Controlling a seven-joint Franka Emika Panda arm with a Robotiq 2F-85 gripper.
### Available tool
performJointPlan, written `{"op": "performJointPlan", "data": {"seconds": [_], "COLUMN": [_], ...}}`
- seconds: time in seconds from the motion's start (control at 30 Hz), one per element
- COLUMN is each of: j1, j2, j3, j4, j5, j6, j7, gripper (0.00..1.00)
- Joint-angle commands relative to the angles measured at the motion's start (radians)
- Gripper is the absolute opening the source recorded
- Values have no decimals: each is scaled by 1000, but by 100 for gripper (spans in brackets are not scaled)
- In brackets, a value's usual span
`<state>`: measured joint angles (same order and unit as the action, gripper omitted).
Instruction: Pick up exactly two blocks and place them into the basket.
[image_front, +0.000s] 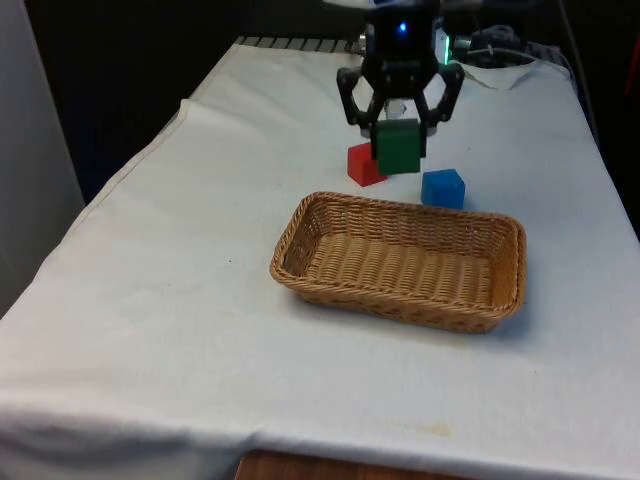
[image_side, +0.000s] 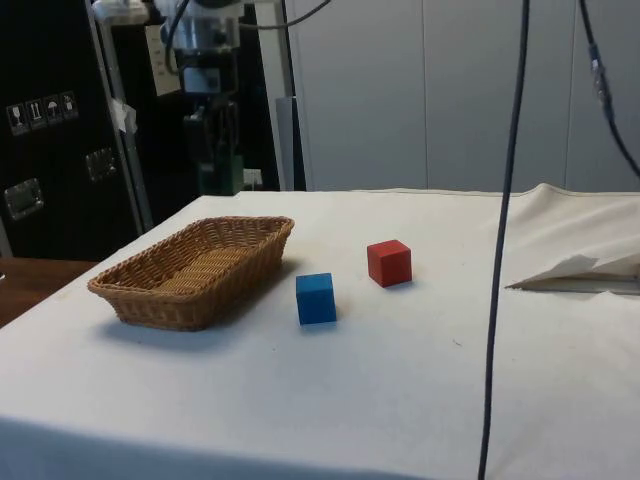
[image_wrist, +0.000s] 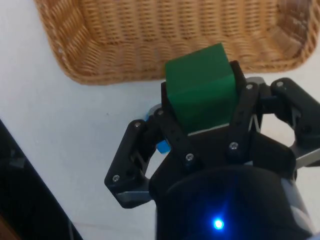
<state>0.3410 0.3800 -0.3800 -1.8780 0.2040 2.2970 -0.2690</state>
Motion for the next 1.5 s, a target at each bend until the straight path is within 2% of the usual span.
{"op": "performJointPlan", "data": {"seconds": [0.0, 0.03, 0.23, 0.3, 0.47, 0.57, 0.6, 0.83, 0.87, 0.9, 1.13, 1.17, 1.2, 1.37, 1.4, 1.47], "j1": [0, 0, -1, 1, -2, -2, 0, -7, 0, -7, -9, -4, -9, -9, -9, -4], "j2": [26, 13, 121, 125, 198, 218, 214, 274, 271, 280, 314, 309, 316, 321, 322, 318], "j3": [10, 4, 35, 33, 52, 58, 52, 73, 65, 74, 71, 65, 70, 70, 70, 65], "j4": [25, 11, 109, 110, 164, 169, 168, 190, 184, 194, 230, 223, 232, 238, 239, 232], "j5": [14, 5, 38, 34, 56, 65, 56, 87, 79, 91, 96, 89, 95, 95, 95, 89], "j6": [-7, 0, -10, 0, 0, 8, 3, 28, 29, 28, 27, 30, 27, 26, 27, 30], "j7": [5, 2, 21, 21, 30, 30, 31, 25, 30, 24, 24, 28, 24, 25, 25, 28], "gripper": [3, 3, 3, 3, 3, 3, 3, 3, 3, 3, 3, 6, 6, 54, 74, 93]}}
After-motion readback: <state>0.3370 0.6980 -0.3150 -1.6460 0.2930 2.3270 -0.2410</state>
